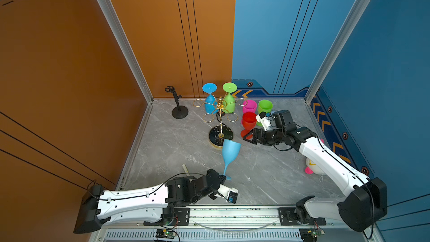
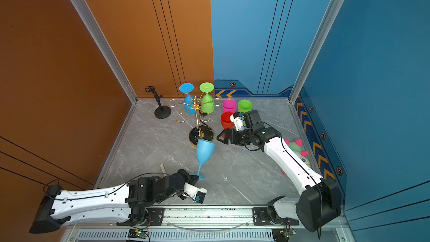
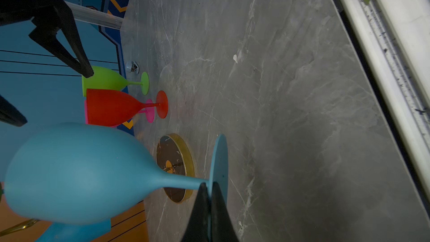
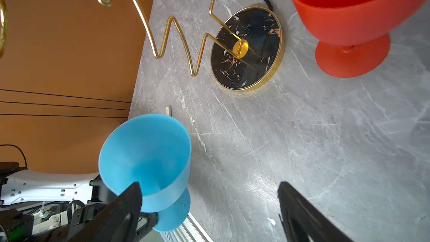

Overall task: Take the wine glass off the wine glass rack
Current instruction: Pick up the wine glass from the wine glass rack.

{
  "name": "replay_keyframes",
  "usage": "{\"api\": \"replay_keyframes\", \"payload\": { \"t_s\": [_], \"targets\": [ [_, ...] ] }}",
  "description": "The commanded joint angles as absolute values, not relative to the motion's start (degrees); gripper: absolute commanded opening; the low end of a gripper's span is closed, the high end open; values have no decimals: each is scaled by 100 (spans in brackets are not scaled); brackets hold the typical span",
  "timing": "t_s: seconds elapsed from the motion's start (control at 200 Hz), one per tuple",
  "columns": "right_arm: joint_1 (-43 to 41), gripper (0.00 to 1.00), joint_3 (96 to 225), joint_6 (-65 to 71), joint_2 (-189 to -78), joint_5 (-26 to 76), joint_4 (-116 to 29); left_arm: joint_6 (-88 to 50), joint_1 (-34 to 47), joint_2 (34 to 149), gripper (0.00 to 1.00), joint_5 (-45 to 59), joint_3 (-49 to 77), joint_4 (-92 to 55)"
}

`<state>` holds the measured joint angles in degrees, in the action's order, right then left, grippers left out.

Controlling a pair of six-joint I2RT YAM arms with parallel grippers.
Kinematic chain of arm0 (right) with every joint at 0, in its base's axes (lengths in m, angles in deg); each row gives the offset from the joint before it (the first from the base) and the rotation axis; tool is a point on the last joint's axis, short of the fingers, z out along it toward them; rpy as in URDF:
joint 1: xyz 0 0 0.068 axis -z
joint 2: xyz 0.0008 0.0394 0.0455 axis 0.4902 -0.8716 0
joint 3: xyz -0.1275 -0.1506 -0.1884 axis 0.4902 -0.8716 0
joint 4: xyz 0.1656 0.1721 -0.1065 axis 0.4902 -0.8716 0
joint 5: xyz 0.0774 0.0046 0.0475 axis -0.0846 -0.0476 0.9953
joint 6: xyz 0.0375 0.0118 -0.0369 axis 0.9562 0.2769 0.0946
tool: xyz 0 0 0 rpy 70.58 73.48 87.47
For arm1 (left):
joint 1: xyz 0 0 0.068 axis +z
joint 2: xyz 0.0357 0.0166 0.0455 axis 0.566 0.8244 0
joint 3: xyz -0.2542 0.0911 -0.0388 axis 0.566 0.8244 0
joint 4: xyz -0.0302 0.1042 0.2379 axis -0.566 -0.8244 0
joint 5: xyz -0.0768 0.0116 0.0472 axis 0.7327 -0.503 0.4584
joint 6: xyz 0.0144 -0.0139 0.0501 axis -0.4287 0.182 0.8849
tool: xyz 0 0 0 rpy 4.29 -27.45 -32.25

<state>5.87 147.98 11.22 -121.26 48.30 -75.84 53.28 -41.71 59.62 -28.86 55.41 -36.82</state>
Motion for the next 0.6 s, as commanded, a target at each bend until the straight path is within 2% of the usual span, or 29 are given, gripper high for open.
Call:
{"api": "replay_keyframes", "payload": {
  "t_s": [0.0, 0.596],
  "targets": [
    [536, 89, 15000, 1139, -12218, 5020, -7745, 6303, -4303, 5848, 0, -3532, 5837, -2656],
    [264, 70, 15177, 982, -12427, 5123, -7959, 7792, -4358, 6045, 0, -4315, 6627, -1583]
  ]
}}
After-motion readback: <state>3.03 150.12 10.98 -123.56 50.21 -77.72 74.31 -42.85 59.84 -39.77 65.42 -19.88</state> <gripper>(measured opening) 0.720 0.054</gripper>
